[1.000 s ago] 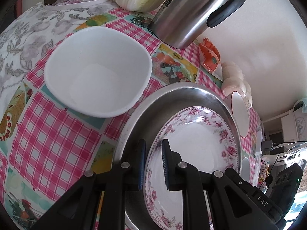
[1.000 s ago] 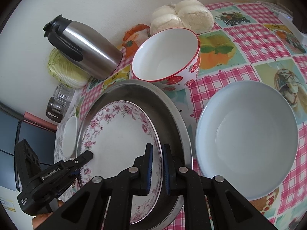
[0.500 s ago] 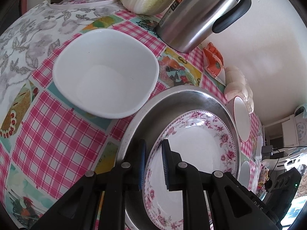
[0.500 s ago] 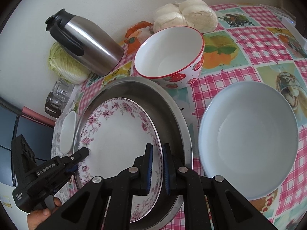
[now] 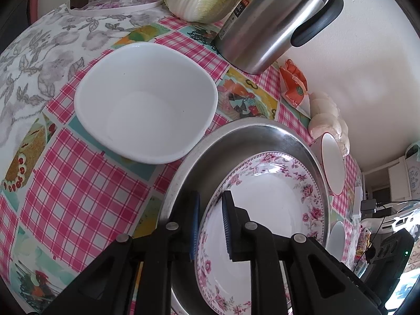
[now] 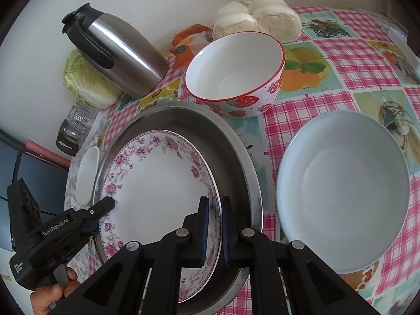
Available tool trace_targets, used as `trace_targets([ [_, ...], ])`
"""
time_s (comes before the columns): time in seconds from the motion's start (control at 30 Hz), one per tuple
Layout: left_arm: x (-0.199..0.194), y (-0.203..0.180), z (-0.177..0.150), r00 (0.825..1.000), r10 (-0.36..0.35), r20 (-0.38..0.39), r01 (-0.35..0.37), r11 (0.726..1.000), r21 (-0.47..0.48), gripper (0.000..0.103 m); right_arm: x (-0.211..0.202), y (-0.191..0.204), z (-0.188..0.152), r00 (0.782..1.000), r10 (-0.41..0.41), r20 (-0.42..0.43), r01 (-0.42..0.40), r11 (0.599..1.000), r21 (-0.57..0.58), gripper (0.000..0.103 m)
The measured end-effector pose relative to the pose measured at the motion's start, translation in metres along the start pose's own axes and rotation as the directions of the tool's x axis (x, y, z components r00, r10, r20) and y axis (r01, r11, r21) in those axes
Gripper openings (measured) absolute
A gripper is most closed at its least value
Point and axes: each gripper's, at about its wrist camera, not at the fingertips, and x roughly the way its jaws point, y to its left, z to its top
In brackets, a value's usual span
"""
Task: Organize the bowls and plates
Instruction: 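Open the right tool to release the plate in the tray, then move the right tool to the red-rimmed strawberry bowl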
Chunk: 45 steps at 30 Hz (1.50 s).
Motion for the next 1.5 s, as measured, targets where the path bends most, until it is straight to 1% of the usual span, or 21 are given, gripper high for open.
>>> trace_targets([
  [0.23,0.0,-0.003,0.001,1.0,0.01,0.008,-0.01,1.0,0.007,0.017,0.0,0.0,0.001,1.0,0.001,0.002,-0.001,1.0,0.005,0.011],
  [0.47,-0.009,-0.004,0.004,0.999,0.024,0.035,-0.025,0.999,0.02,0.017,-0.003,-0.001,0.001,1.0,-0.003,0.008,0.003,1.0,0.007,0.011],
  [0.6,-0.01,-0.006,0.005,0.999,0.038,0.037,-0.039,0.999,0.033,0.017,-0.013,0.001,0.003,0.999,-0.015,0.037,0.015,1.0,0.002,0.013],
  [0.67,-0.011,-0.006,0.005,0.999,0.043,0.034,-0.044,0.998,0.036,0.017,-0.02,0.002,0.004,0.997,-0.039,0.061,0.039,0.999,-0.008,0.022],
  [0.87,-0.027,-0.017,0.006,0.997,0.036,0.068,-0.041,0.996,0.081,0.017,-0.041,0.007,0.006,0.994,-0.026,0.11,0.029,0.999,-0.026,0.022],
  [0.97,-0.036,-0.025,0.006,0.994,0.055,0.092,-0.065,0.992,0.112,0.018,-0.049,0.012,0.006,0.991,-0.028,0.131,0.034,0.999,-0.039,0.023],
  [1.0,-0.038,-0.027,0.006,0.993,0.063,0.097,-0.075,0.99,0.123,0.023,-0.051,0.014,0.006,0.99,-0.039,0.137,0.045,0.998,-0.042,0.026],
  [1.03,-0.04,-0.029,0.005,0.992,0.072,0.1,-0.085,0.987,0.134,0.028,-0.052,0.016,0.006,0.989,-0.052,0.142,0.059,0.997,-0.046,0.034],
  [1.07,-0.042,-0.031,0.005,0.991,0.083,0.105,-0.098,0.985,0.143,0.042,-0.055,0.017,0.005,0.987,-0.07,0.148,0.078,0.995,-0.054,0.046],
  [1.1,-0.044,-0.032,0.004,0.99,0.091,0.109,-0.107,0.983,0.15,0.052,-0.057,0.019,0.005,0.983,-0.086,0.159,0.098,0.993,-0.066,0.051],
  [1.13,-0.044,-0.033,0.004,0.989,0.095,0.11,-0.112,0.982,0.155,0.054,-0.059,0.021,0.005,0.981,-0.094,0.169,0.108,0.991,-0.077,0.057],
  [1.17,-0.046,-0.035,0.004,0.989,0.101,0.11,-0.118,0.979,0.164,0.055,-0.06,0.023,0.004,0.979,-0.096,0.178,0.114,0.989,-0.091,0.061],
  [1.2,-0.047,-0.036,0.003,0.988,0.107,0.11,-0.125,0.978,0.17,0.058,-0.061,0.025,0.004,0.979,-0.093,0.18,0.112,0.988,-0.102,0.062],
  [1.27,-0.048,-0.038,0.002,0.986,0.122,0.113,-0.141,0.974,0.178,0.066,-0.062,0.028,0.003,0.979,-0.086,0.185,0.109,0.987,-0.116,0.073],
  [1.4,-0.046,-0.037,0.001,0.981,0.16,0.112,-0.178,0.967,0.184,0.075,-0.059,0.031,0.001,0.974,-0.116,0.197,0.146,0.979,-0.145,0.083],
  [1.47,-0.043,-0.035,0.0,0.978,0.178,0.106,-0.195,0.964,0.183,0.076,-0.057,0.032,0.0,0.97,-0.136,0.202,0.17,0.972,-0.162,0.09],
  [1.5,-0.043,-0.034,0.0,0.977,0.184,0.104,-0.201,0.963,0.182,0.077,-0.056,0.033,-0.001,0.967,-0.148,0.208,0.184,0.968,-0.17,0.096],
])
